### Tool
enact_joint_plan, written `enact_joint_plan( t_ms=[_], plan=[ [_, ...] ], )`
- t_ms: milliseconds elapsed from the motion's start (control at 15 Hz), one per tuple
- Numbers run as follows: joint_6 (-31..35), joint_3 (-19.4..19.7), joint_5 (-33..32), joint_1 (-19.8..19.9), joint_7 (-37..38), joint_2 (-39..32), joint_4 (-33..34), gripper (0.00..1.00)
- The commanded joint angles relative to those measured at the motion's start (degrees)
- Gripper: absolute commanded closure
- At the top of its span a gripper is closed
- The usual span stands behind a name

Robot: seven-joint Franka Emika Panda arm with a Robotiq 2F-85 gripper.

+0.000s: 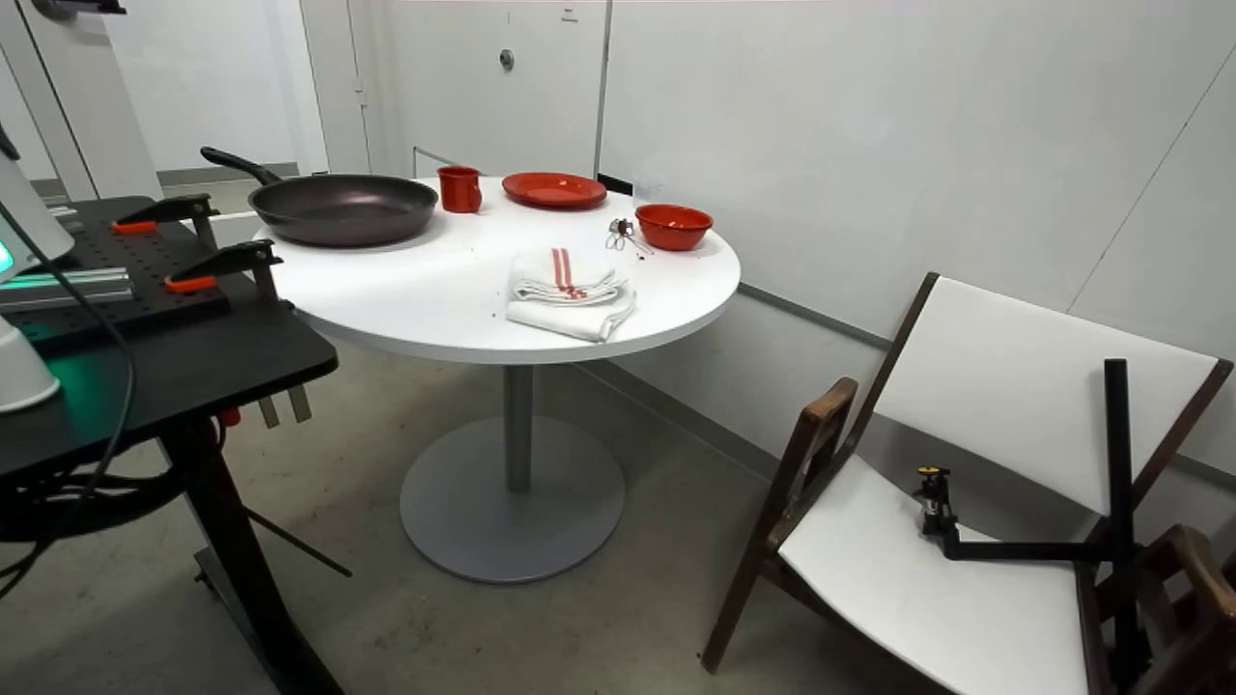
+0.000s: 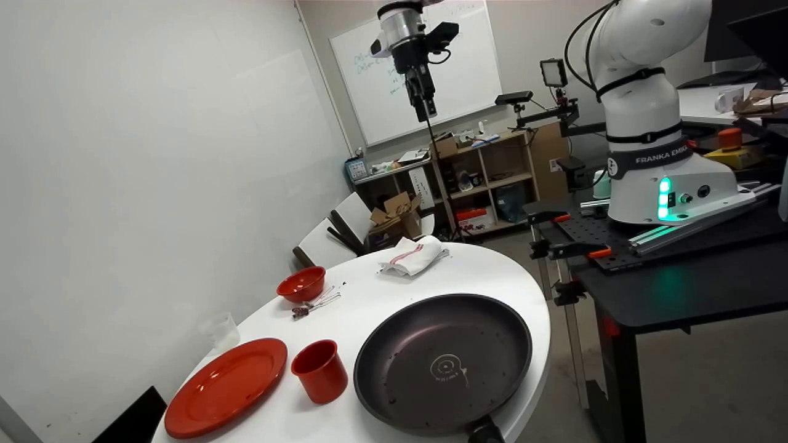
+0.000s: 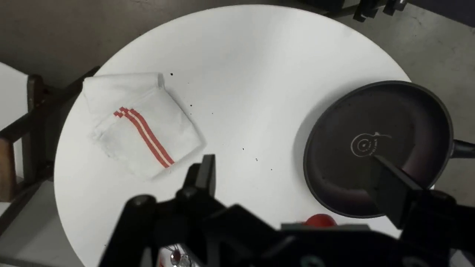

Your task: Move the cup at the edge of the table

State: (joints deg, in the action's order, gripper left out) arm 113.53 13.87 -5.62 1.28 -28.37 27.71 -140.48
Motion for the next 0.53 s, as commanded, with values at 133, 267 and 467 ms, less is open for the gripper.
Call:
enact_joint_plan(
  t_ms=[133, 267, 467],
  plan=[
    [-5.2, -7.0, -2.2, -1.3, 5.2, -11.9, 11.7, 0.0],
    [-8.0, -10.5, -5.0, -1.6, 9.5, -15.2, 15.5, 0.0],
    [-12.9, -15.0, -12.2, -2.5, 13.6, -21.0, 21.8, 0.0]
  ],
)
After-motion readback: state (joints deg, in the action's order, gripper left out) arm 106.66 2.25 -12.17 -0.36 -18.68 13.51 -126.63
